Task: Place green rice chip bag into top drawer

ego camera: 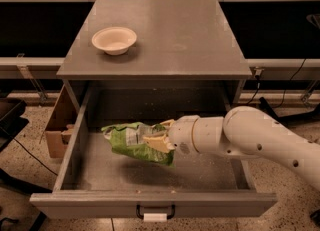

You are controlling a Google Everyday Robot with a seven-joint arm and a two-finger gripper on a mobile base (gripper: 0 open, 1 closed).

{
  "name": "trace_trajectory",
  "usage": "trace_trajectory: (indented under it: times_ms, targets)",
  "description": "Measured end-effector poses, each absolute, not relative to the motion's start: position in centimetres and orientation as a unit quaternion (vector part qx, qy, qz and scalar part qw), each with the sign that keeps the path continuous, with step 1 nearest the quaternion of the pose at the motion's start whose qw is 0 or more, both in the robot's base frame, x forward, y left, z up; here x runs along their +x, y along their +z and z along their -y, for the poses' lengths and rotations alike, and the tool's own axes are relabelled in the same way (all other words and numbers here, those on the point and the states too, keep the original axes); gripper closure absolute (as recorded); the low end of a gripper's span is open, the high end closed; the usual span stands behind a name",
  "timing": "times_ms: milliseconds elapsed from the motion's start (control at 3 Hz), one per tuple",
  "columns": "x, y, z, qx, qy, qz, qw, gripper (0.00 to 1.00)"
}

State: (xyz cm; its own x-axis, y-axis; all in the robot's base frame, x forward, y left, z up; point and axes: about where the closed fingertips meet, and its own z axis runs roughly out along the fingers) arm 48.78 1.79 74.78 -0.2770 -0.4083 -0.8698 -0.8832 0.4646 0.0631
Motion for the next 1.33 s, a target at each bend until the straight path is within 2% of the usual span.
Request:
trace_trajectory:
  times_ms: [333, 667, 1000, 1333]
  targets:
    - [48.78, 74.78, -1.79, -0.432, 0.284, -0.747, 0.418, 0.36]
    - [48.77, 74.79, -1.8, -0.432, 0.284, -0.747, 0.418, 0.11]
    - [48.77, 74.79, -1.8, -0.432, 0.284, -0.747, 0.418, 0.0]
    - [48.8, 75.64, -1.9, -0.436, 0.286, -0.741, 0.422, 0.0]
